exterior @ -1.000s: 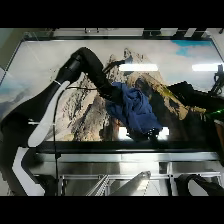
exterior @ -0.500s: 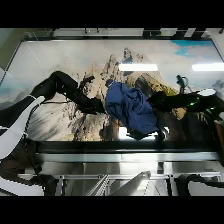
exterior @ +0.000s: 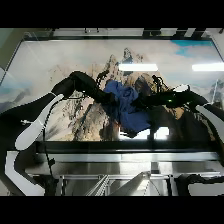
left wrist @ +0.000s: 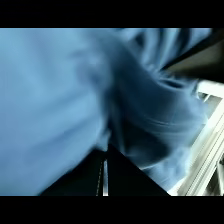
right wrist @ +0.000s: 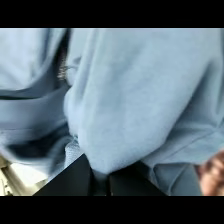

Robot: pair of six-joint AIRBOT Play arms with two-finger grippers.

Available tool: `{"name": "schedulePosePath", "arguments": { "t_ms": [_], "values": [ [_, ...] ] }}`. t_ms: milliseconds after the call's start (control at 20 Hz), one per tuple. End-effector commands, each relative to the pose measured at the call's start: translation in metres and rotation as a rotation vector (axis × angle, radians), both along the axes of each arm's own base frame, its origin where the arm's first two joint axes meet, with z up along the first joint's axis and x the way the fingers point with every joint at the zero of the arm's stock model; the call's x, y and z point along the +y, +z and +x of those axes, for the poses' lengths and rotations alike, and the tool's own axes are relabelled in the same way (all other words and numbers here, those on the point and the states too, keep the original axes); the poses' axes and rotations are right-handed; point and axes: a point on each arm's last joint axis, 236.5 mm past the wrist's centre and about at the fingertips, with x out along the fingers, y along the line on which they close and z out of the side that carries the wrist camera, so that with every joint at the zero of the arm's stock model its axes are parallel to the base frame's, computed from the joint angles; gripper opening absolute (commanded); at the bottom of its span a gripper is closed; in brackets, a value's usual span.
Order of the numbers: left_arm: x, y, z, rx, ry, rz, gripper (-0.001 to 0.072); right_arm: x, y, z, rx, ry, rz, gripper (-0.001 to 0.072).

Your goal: Fold the shirts.

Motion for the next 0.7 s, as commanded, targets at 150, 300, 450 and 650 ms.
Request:
{"name": "schedulePosePath", "arguments": {
  "t_ms": [150, 300, 450, 650],
  "values": [
    [0.029, 0.108, -0.001, -0.101, -0.07, -0.079, 0.0017, -0.028, 0.105, -0.007, -0.157, 0.036, 0.103, 0.0024],
    [0.064, 0.209, -0.021, -0.286, -0.055, -0.126, 0.0018, -0.059, 0.204, -0.031, -0.375, 0.021, 0.145, 0.0025],
    [0.105, 0.324, -0.058, -0.595, 0.033, -0.161, 0.002, -0.066, 0.335, -0.092, -0.735, -0.001, 0.243, 0.0026],
    [0.182, 0.438, -0.096, -1.003, 0.322, -0.121, 0.0021, -0.089, 0.444, -0.151, -1.226, -0.236, 0.091, 0.0027]
  ]
}}
